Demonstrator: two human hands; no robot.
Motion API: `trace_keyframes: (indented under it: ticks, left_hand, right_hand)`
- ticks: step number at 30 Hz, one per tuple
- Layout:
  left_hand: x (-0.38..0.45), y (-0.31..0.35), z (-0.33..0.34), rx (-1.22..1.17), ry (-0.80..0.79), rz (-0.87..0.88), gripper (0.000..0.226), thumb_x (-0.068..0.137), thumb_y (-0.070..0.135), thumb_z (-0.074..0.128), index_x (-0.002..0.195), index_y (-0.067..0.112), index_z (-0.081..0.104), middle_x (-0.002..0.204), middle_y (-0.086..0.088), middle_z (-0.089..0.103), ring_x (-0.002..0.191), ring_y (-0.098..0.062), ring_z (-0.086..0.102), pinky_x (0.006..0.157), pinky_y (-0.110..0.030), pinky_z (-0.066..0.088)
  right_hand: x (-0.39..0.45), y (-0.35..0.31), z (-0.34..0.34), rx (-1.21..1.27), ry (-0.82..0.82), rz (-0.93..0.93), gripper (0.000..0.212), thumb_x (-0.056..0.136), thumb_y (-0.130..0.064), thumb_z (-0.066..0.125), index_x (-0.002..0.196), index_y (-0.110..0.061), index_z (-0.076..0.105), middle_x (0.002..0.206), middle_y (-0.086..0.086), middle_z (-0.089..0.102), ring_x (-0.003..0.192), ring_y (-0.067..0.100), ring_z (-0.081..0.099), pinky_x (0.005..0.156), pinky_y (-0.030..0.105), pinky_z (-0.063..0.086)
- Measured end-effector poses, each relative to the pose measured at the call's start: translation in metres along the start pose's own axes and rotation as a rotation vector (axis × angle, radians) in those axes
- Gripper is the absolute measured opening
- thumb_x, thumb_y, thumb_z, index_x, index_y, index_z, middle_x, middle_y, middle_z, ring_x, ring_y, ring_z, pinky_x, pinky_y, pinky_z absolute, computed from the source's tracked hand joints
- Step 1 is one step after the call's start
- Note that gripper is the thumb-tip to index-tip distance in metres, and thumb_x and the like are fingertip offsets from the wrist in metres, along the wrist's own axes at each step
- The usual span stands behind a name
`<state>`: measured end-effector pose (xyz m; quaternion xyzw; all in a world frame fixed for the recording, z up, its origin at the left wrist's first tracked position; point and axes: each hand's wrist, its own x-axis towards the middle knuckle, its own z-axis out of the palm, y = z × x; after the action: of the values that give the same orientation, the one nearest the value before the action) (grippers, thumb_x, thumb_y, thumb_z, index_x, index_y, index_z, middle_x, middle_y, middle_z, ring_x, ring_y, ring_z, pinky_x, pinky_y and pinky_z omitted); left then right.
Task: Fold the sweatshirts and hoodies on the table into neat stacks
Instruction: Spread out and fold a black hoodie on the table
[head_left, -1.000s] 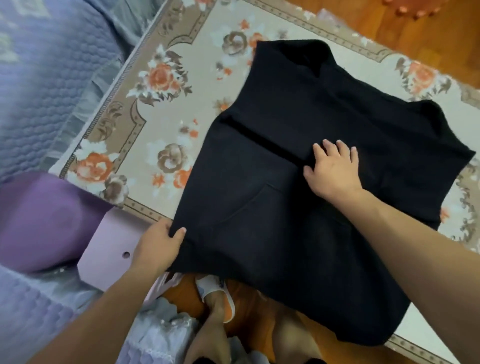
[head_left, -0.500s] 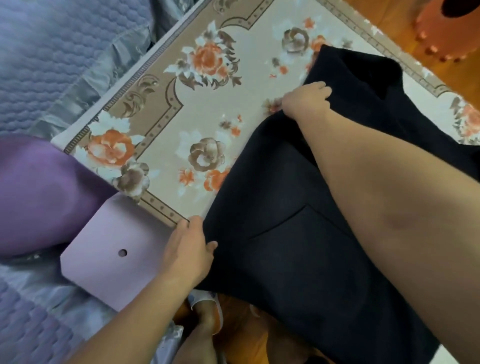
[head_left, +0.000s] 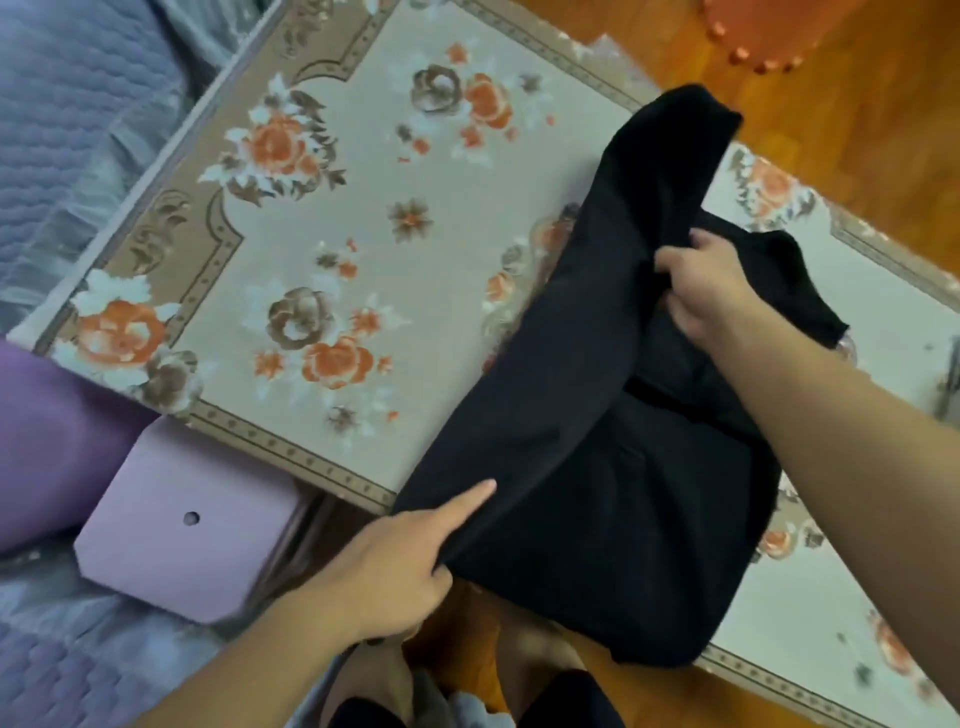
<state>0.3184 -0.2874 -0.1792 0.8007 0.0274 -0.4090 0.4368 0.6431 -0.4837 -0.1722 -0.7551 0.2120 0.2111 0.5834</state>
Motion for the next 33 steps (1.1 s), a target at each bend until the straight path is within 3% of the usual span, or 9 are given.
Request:
trace_keyframes:
  ticks: [5,8,12,15,17,21,25,28,33]
  left_hand:
    - [0.055,0.045,0.056,0.324,-0.124,-0.001,0.094,0.101,0.025,0.049,0.154,0.044,-0.027,0.104,0.005,0.056,0.080,-0.018,0.055,0.075,-0.037,0.051]
    - [0.075,0.050,0.073,0.355,-0.157,-0.036,0.094,0.102,0.027,0.048,0.154,0.039,-0.029,0.111,0.001,0.057,0.082,-0.019,0.054,0.079,-0.036,0.049]
    - [0.093,0.058,0.055,0.305,-0.246,-0.063,0.074,0.104,0.045,0.045,0.162,0.037,-0.001,0.105,0.006,0.059,0.095,-0.016,0.061,0.089,-0.035,0.051]
    - [0.129,0.079,0.014,0.417,0.290,0.244,0.046,0.105,0.035,0.045,0.149,0.025,0.049,0.127,0.003,0.058,0.121,-0.019,0.055,0.104,-0.039,0.047]
    - [0.168,0.102,-0.018,0.540,0.691,0.391,0.050,0.103,0.030,0.048,0.150,0.012,0.048,0.148,-0.008,0.048,0.141,-0.027,0.042,0.117,-0.046,0.037]
    - [0.249,0.123,-0.053,0.831,0.590,0.179,0.069,0.105,0.052,0.026,0.164,0.017,0.015,0.172,-0.007,0.000,0.158,-0.030,-0.006,0.128,-0.047,0.004]
    - [0.274,0.118,-0.041,0.861,0.596,0.113,0.071,0.102,0.058,0.024,0.163,0.022,0.019,0.172,-0.007,0.005,0.158,-0.032,-0.009,0.127,-0.051,0.004]
    - [0.275,0.118,-0.041,0.881,0.619,0.120,0.071,0.102,0.059,0.025,0.163,0.024,0.019,0.171,-0.010,0.010,0.157,-0.034,-0.007,0.127,-0.054,0.004]
    - [0.278,0.117,-0.037,0.912,0.583,0.044,0.068,0.103,0.062,0.013,0.162,0.035,-0.006,0.169,-0.007,-0.020,0.155,-0.036,-0.021,0.124,-0.060,-0.001]
  right_hand:
    - [0.019,0.034,-0.043,-0.052,0.041,0.095,0.060,0.087,0.011,0.051,0.145,-0.003,0.040,0.098,0.009,0.063,0.086,0.020,0.064,0.068,0.030,0.056]
    - [0.034,0.031,-0.034,-0.117,0.033,0.102,0.081,0.077,-0.005,0.056,0.153,-0.011,0.032,0.120,0.008,0.064,0.104,0.025,0.066,0.092,0.043,0.058]
    - [0.047,0.028,-0.031,-0.181,0.001,0.111,0.092,0.068,-0.019,0.057,0.156,-0.019,0.028,0.136,0.006,0.057,0.115,0.029,0.062,0.095,0.046,0.056]
    - [0.051,0.032,-0.032,-0.255,-0.045,0.094,0.076,0.071,-0.022,0.063,0.144,-0.015,0.044,0.128,0.007,0.062,0.107,0.029,0.065,0.092,0.046,0.058]
    - [0.055,0.038,-0.034,-0.276,-0.065,0.056,0.058,0.081,-0.019,0.065,0.136,-0.015,0.049,0.123,0.005,0.064,0.105,0.026,0.065,0.093,0.042,0.057]
    - [0.065,0.046,-0.041,-0.277,-0.026,0.084,0.064,0.087,-0.015,0.064,0.146,-0.015,0.040,0.130,0.008,0.057,0.111,0.025,0.060,0.092,0.036,0.053]
    - [0.053,0.033,-0.034,-0.743,0.384,-0.702,0.059,0.087,-0.014,0.053,0.146,-0.011,0.044,0.146,0.014,0.043,0.132,0.033,0.042,0.109,0.036,0.035]
    - [0.076,0.019,-0.016,-1.071,0.179,-1.152,0.058,0.101,-0.037,0.040,0.155,-0.018,0.036,0.163,0.013,0.027,0.151,0.037,0.019,0.123,0.051,0.016]
    - [0.173,0.030,-0.042,-1.282,-0.133,-0.603,0.068,0.102,-0.062,0.013,0.161,-0.031,0.010,0.169,0.001,0.011,0.155,0.028,0.007,0.124,0.052,0.008]
